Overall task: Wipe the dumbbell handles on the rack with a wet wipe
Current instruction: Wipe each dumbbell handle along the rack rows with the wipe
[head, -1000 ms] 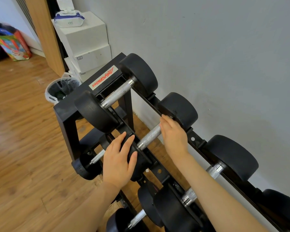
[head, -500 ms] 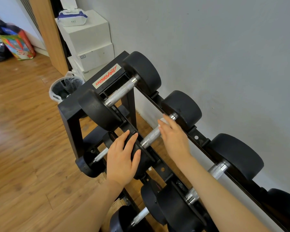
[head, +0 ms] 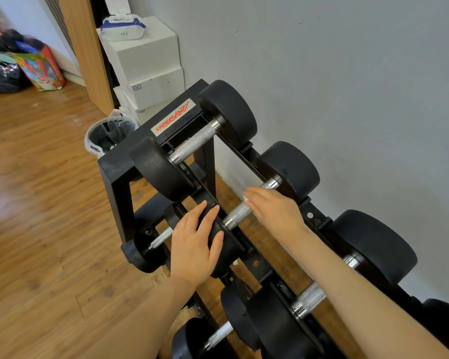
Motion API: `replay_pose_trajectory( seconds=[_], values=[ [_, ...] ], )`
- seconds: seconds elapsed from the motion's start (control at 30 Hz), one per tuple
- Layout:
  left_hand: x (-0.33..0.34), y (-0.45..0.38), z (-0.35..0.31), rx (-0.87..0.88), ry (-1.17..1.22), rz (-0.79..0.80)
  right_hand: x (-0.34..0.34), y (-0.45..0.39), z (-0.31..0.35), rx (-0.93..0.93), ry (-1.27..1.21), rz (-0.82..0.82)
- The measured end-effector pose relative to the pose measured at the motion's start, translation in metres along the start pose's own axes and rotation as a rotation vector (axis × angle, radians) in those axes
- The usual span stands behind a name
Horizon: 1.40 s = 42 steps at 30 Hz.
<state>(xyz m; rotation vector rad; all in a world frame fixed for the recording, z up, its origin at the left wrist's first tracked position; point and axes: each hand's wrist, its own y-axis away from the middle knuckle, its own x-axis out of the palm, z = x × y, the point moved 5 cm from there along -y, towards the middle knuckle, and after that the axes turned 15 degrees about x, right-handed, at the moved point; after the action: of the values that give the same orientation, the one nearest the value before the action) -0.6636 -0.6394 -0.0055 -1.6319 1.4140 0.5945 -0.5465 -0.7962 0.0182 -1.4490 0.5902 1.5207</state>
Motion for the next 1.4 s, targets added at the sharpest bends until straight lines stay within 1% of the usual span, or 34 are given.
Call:
replay_pose_trajectory(
  seconds=[0.13,0.27,0.4,0.47,0.53,0.57,0.7,0.73,0.87,0.9,1.0,1.03,1.17,1.2,1.23,1.33,1.37,1.4],
  values=[
    [0.001,0.0,0.001,-0.003,-0.005,0.002,-0.003,-0.004,-0.004,0.032,-0.005,-0.003],
    [0.001,0.0,0.0,0.002,-0.008,-0.001,0.006,0.005,0.012,-0.031,0.023,-0.01],
    [0.001,0.0,0.0,0.0,-0.009,-0.006,0.009,0.011,0.011,0.093,0.0,-0.063],
    [0.001,0.0,0.0,0.001,-0.007,-0.008,0.015,0.021,0.021,0.052,-0.028,-0.061],
    [0.001,0.0,0.0,0.0,-0.004,-0.008,0.016,0.026,0.028,-0.014,-0.005,-0.063],
    [0.001,0.0,0.0,0.0,-0.004,-0.008,0.013,0.024,0.026,-0.014,0.013,-0.073],
    [0.001,0.0,0.001,-0.001,-0.002,-0.008,0.002,0.012,0.01,0.165,-0.004,-0.151],
    [0.001,0.0,0.001,-0.001,0.0,-0.008,0.003,0.013,0.011,0.158,-0.01,-0.164],
    [0.001,0.0,0.0,-0.007,0.007,-0.003,0.018,0.028,0.026,-0.011,-0.013,-0.119],
    [0.001,0.0,0.0,-0.008,0.007,-0.003,0.014,0.026,0.024,-0.005,-0.01,-0.132],
    [0.002,0.0,0.001,-0.005,0.004,-0.001,0.005,0.017,0.008,0.124,-0.011,-0.191],
    [0.002,0.0,0.001,-0.006,0.004,-0.001,0.005,0.018,0.007,0.133,-0.012,-0.2],
    [0.002,0.0,0.0,-0.005,0.002,-0.009,0.024,0.038,0.026,-0.078,-0.041,-0.127],
    [0.001,0.0,0.0,-0.003,0.0,-0.011,0.024,0.04,0.026,-0.085,-0.043,-0.128],
    [0.002,0.0,0.0,-0.001,-0.003,-0.012,0.021,0.037,0.022,-0.052,-0.052,-0.145],
    [0.001,0.0,0.001,0.0,-0.005,-0.012,0.011,0.029,0.003,0.177,-0.099,-0.253],
    [0.001,0.0,0.001,0.0,-0.005,-0.013,0.011,0.029,0.002,0.194,-0.126,-0.267],
    [0.001,0.0,0.0,0.001,-0.005,-0.016,0.014,0.03,0.006,0.152,-0.14,-0.26]
  ],
)
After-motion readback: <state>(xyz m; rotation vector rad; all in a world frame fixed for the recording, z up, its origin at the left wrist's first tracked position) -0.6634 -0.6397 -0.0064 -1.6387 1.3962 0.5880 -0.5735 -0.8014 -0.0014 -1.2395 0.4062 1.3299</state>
